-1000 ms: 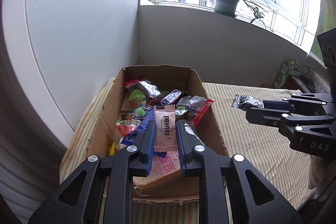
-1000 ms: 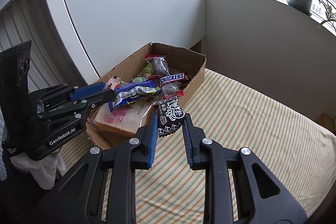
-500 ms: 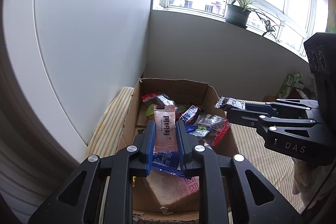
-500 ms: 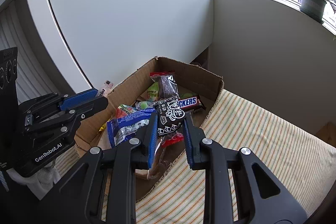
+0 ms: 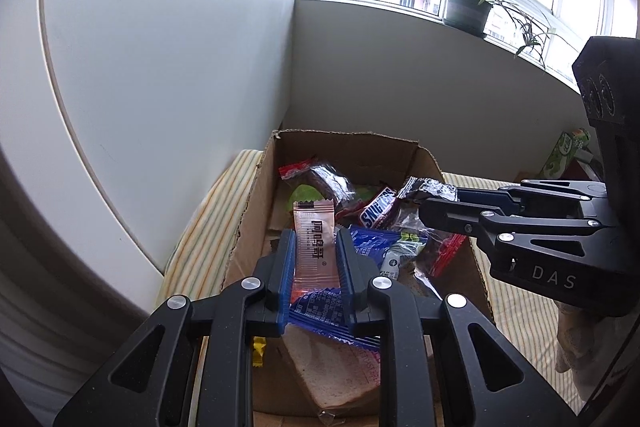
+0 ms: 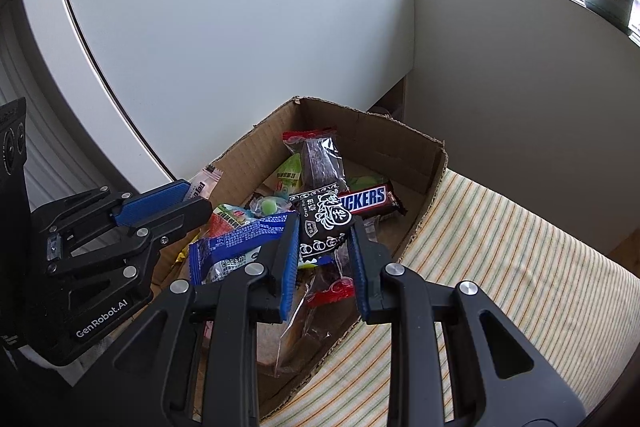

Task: Organize snacks

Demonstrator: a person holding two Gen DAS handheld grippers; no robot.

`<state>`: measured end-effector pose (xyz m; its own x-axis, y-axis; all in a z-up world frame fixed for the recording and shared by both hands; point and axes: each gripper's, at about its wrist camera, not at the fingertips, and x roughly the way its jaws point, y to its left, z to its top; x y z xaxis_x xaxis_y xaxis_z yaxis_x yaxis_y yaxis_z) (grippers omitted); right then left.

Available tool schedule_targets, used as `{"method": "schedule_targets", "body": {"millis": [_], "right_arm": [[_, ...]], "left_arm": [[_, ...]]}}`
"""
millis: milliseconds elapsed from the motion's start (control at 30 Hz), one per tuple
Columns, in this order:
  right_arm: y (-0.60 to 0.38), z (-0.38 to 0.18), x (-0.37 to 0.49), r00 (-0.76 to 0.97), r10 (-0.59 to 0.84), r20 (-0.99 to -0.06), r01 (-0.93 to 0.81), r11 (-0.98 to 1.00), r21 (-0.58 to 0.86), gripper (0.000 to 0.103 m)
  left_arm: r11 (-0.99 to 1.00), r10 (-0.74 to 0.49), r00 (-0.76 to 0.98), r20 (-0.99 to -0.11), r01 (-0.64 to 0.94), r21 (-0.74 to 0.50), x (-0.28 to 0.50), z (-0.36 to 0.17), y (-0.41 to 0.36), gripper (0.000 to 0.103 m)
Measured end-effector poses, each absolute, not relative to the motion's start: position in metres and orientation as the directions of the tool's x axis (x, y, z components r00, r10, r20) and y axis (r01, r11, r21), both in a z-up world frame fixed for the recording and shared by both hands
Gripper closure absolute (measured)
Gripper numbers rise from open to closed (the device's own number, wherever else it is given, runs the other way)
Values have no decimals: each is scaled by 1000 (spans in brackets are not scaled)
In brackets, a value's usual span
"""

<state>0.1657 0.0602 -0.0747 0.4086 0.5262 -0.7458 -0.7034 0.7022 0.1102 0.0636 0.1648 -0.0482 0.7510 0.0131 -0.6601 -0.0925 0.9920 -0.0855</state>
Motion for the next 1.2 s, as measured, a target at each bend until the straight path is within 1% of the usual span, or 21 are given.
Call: {"method": "schedule_targets", "body": {"millis": [33, 400, 433, 467, 500, 533, 567, 633, 700, 733, 767, 833, 1000, 1067, 1200], "right_arm": [[60, -75, 165, 413, 523, -745, -703, 704, 105, 75], [51, -69, 162, 436, 515, -738, -692, 716, 91, 73], [50, -68, 161, 441, 514, -736, -689, 719, 90, 68], [48, -66, 160, 448, 515, -731, -687, 721, 86, 57], [46, -64, 159, 457, 514, -726, -685, 724, 80, 52], [44, -63, 157, 466, 513, -721, -684, 726, 75, 45], [43, -61, 156, 472, 513, -717, -682, 728, 71, 44], [38, -57, 154, 481, 512, -712, -678, 732, 68, 44], [33, -53, 152, 487, 515, -705, -672, 737, 74, 37], [31, -51, 149, 493, 518, -699, -670, 738, 74, 28], [28, -49, 147, 501, 520, -692, -670, 739, 71, 22], [23, -45, 141, 512, 519, -684, -669, 741, 61, 19], [11, -42, 128, 524, 505, -685, -662, 748, 45, 17], [2, -41, 123, 536, 496, -683, -651, 758, 40, 13], [-18, -39, 115, 559, 490, -669, -621, 782, 54, 11]], "left_arm": [[992, 15, 751, -660, -93, -84, 63, -48, 164, 84], [992, 32, 758, -651, -105, -73, 64, -45, 162, 84], [992, 35, 760, -649, -107, -72, 64, -45, 162, 83], [992, 39, 761, -648, -110, -70, 62, -44, 161, 78], [991, 42, 763, -646, -112, -67, 62, -44, 161, 73], [991, 48, 766, -641, -117, -66, 60, -43, 161, 62], [990, 53, 770, -636, -122, -65, 58, -42, 161, 53], [991, 56, 777, -627, -122, -62, 55, -40, 160, 52], [990, 67, 781, -620, -130, -56, 52, -38, 159, 50], [990, 69, 784, -617, -131, -55, 50, -37, 157, 45], [990, 70, 786, -614, -131, -54, 48, -37, 156, 41], [990, 84, 790, -607, -137, -41, 43, -36, 152, 38], [988, 99, 798, -595, -148, -34, 32, -32, 145, 35], [989, 109, 803, -586, -149, -21, 26, -31, 140, 30], [988, 119, 808, -576, -153, -10, 15, -30, 132, 29]]}}
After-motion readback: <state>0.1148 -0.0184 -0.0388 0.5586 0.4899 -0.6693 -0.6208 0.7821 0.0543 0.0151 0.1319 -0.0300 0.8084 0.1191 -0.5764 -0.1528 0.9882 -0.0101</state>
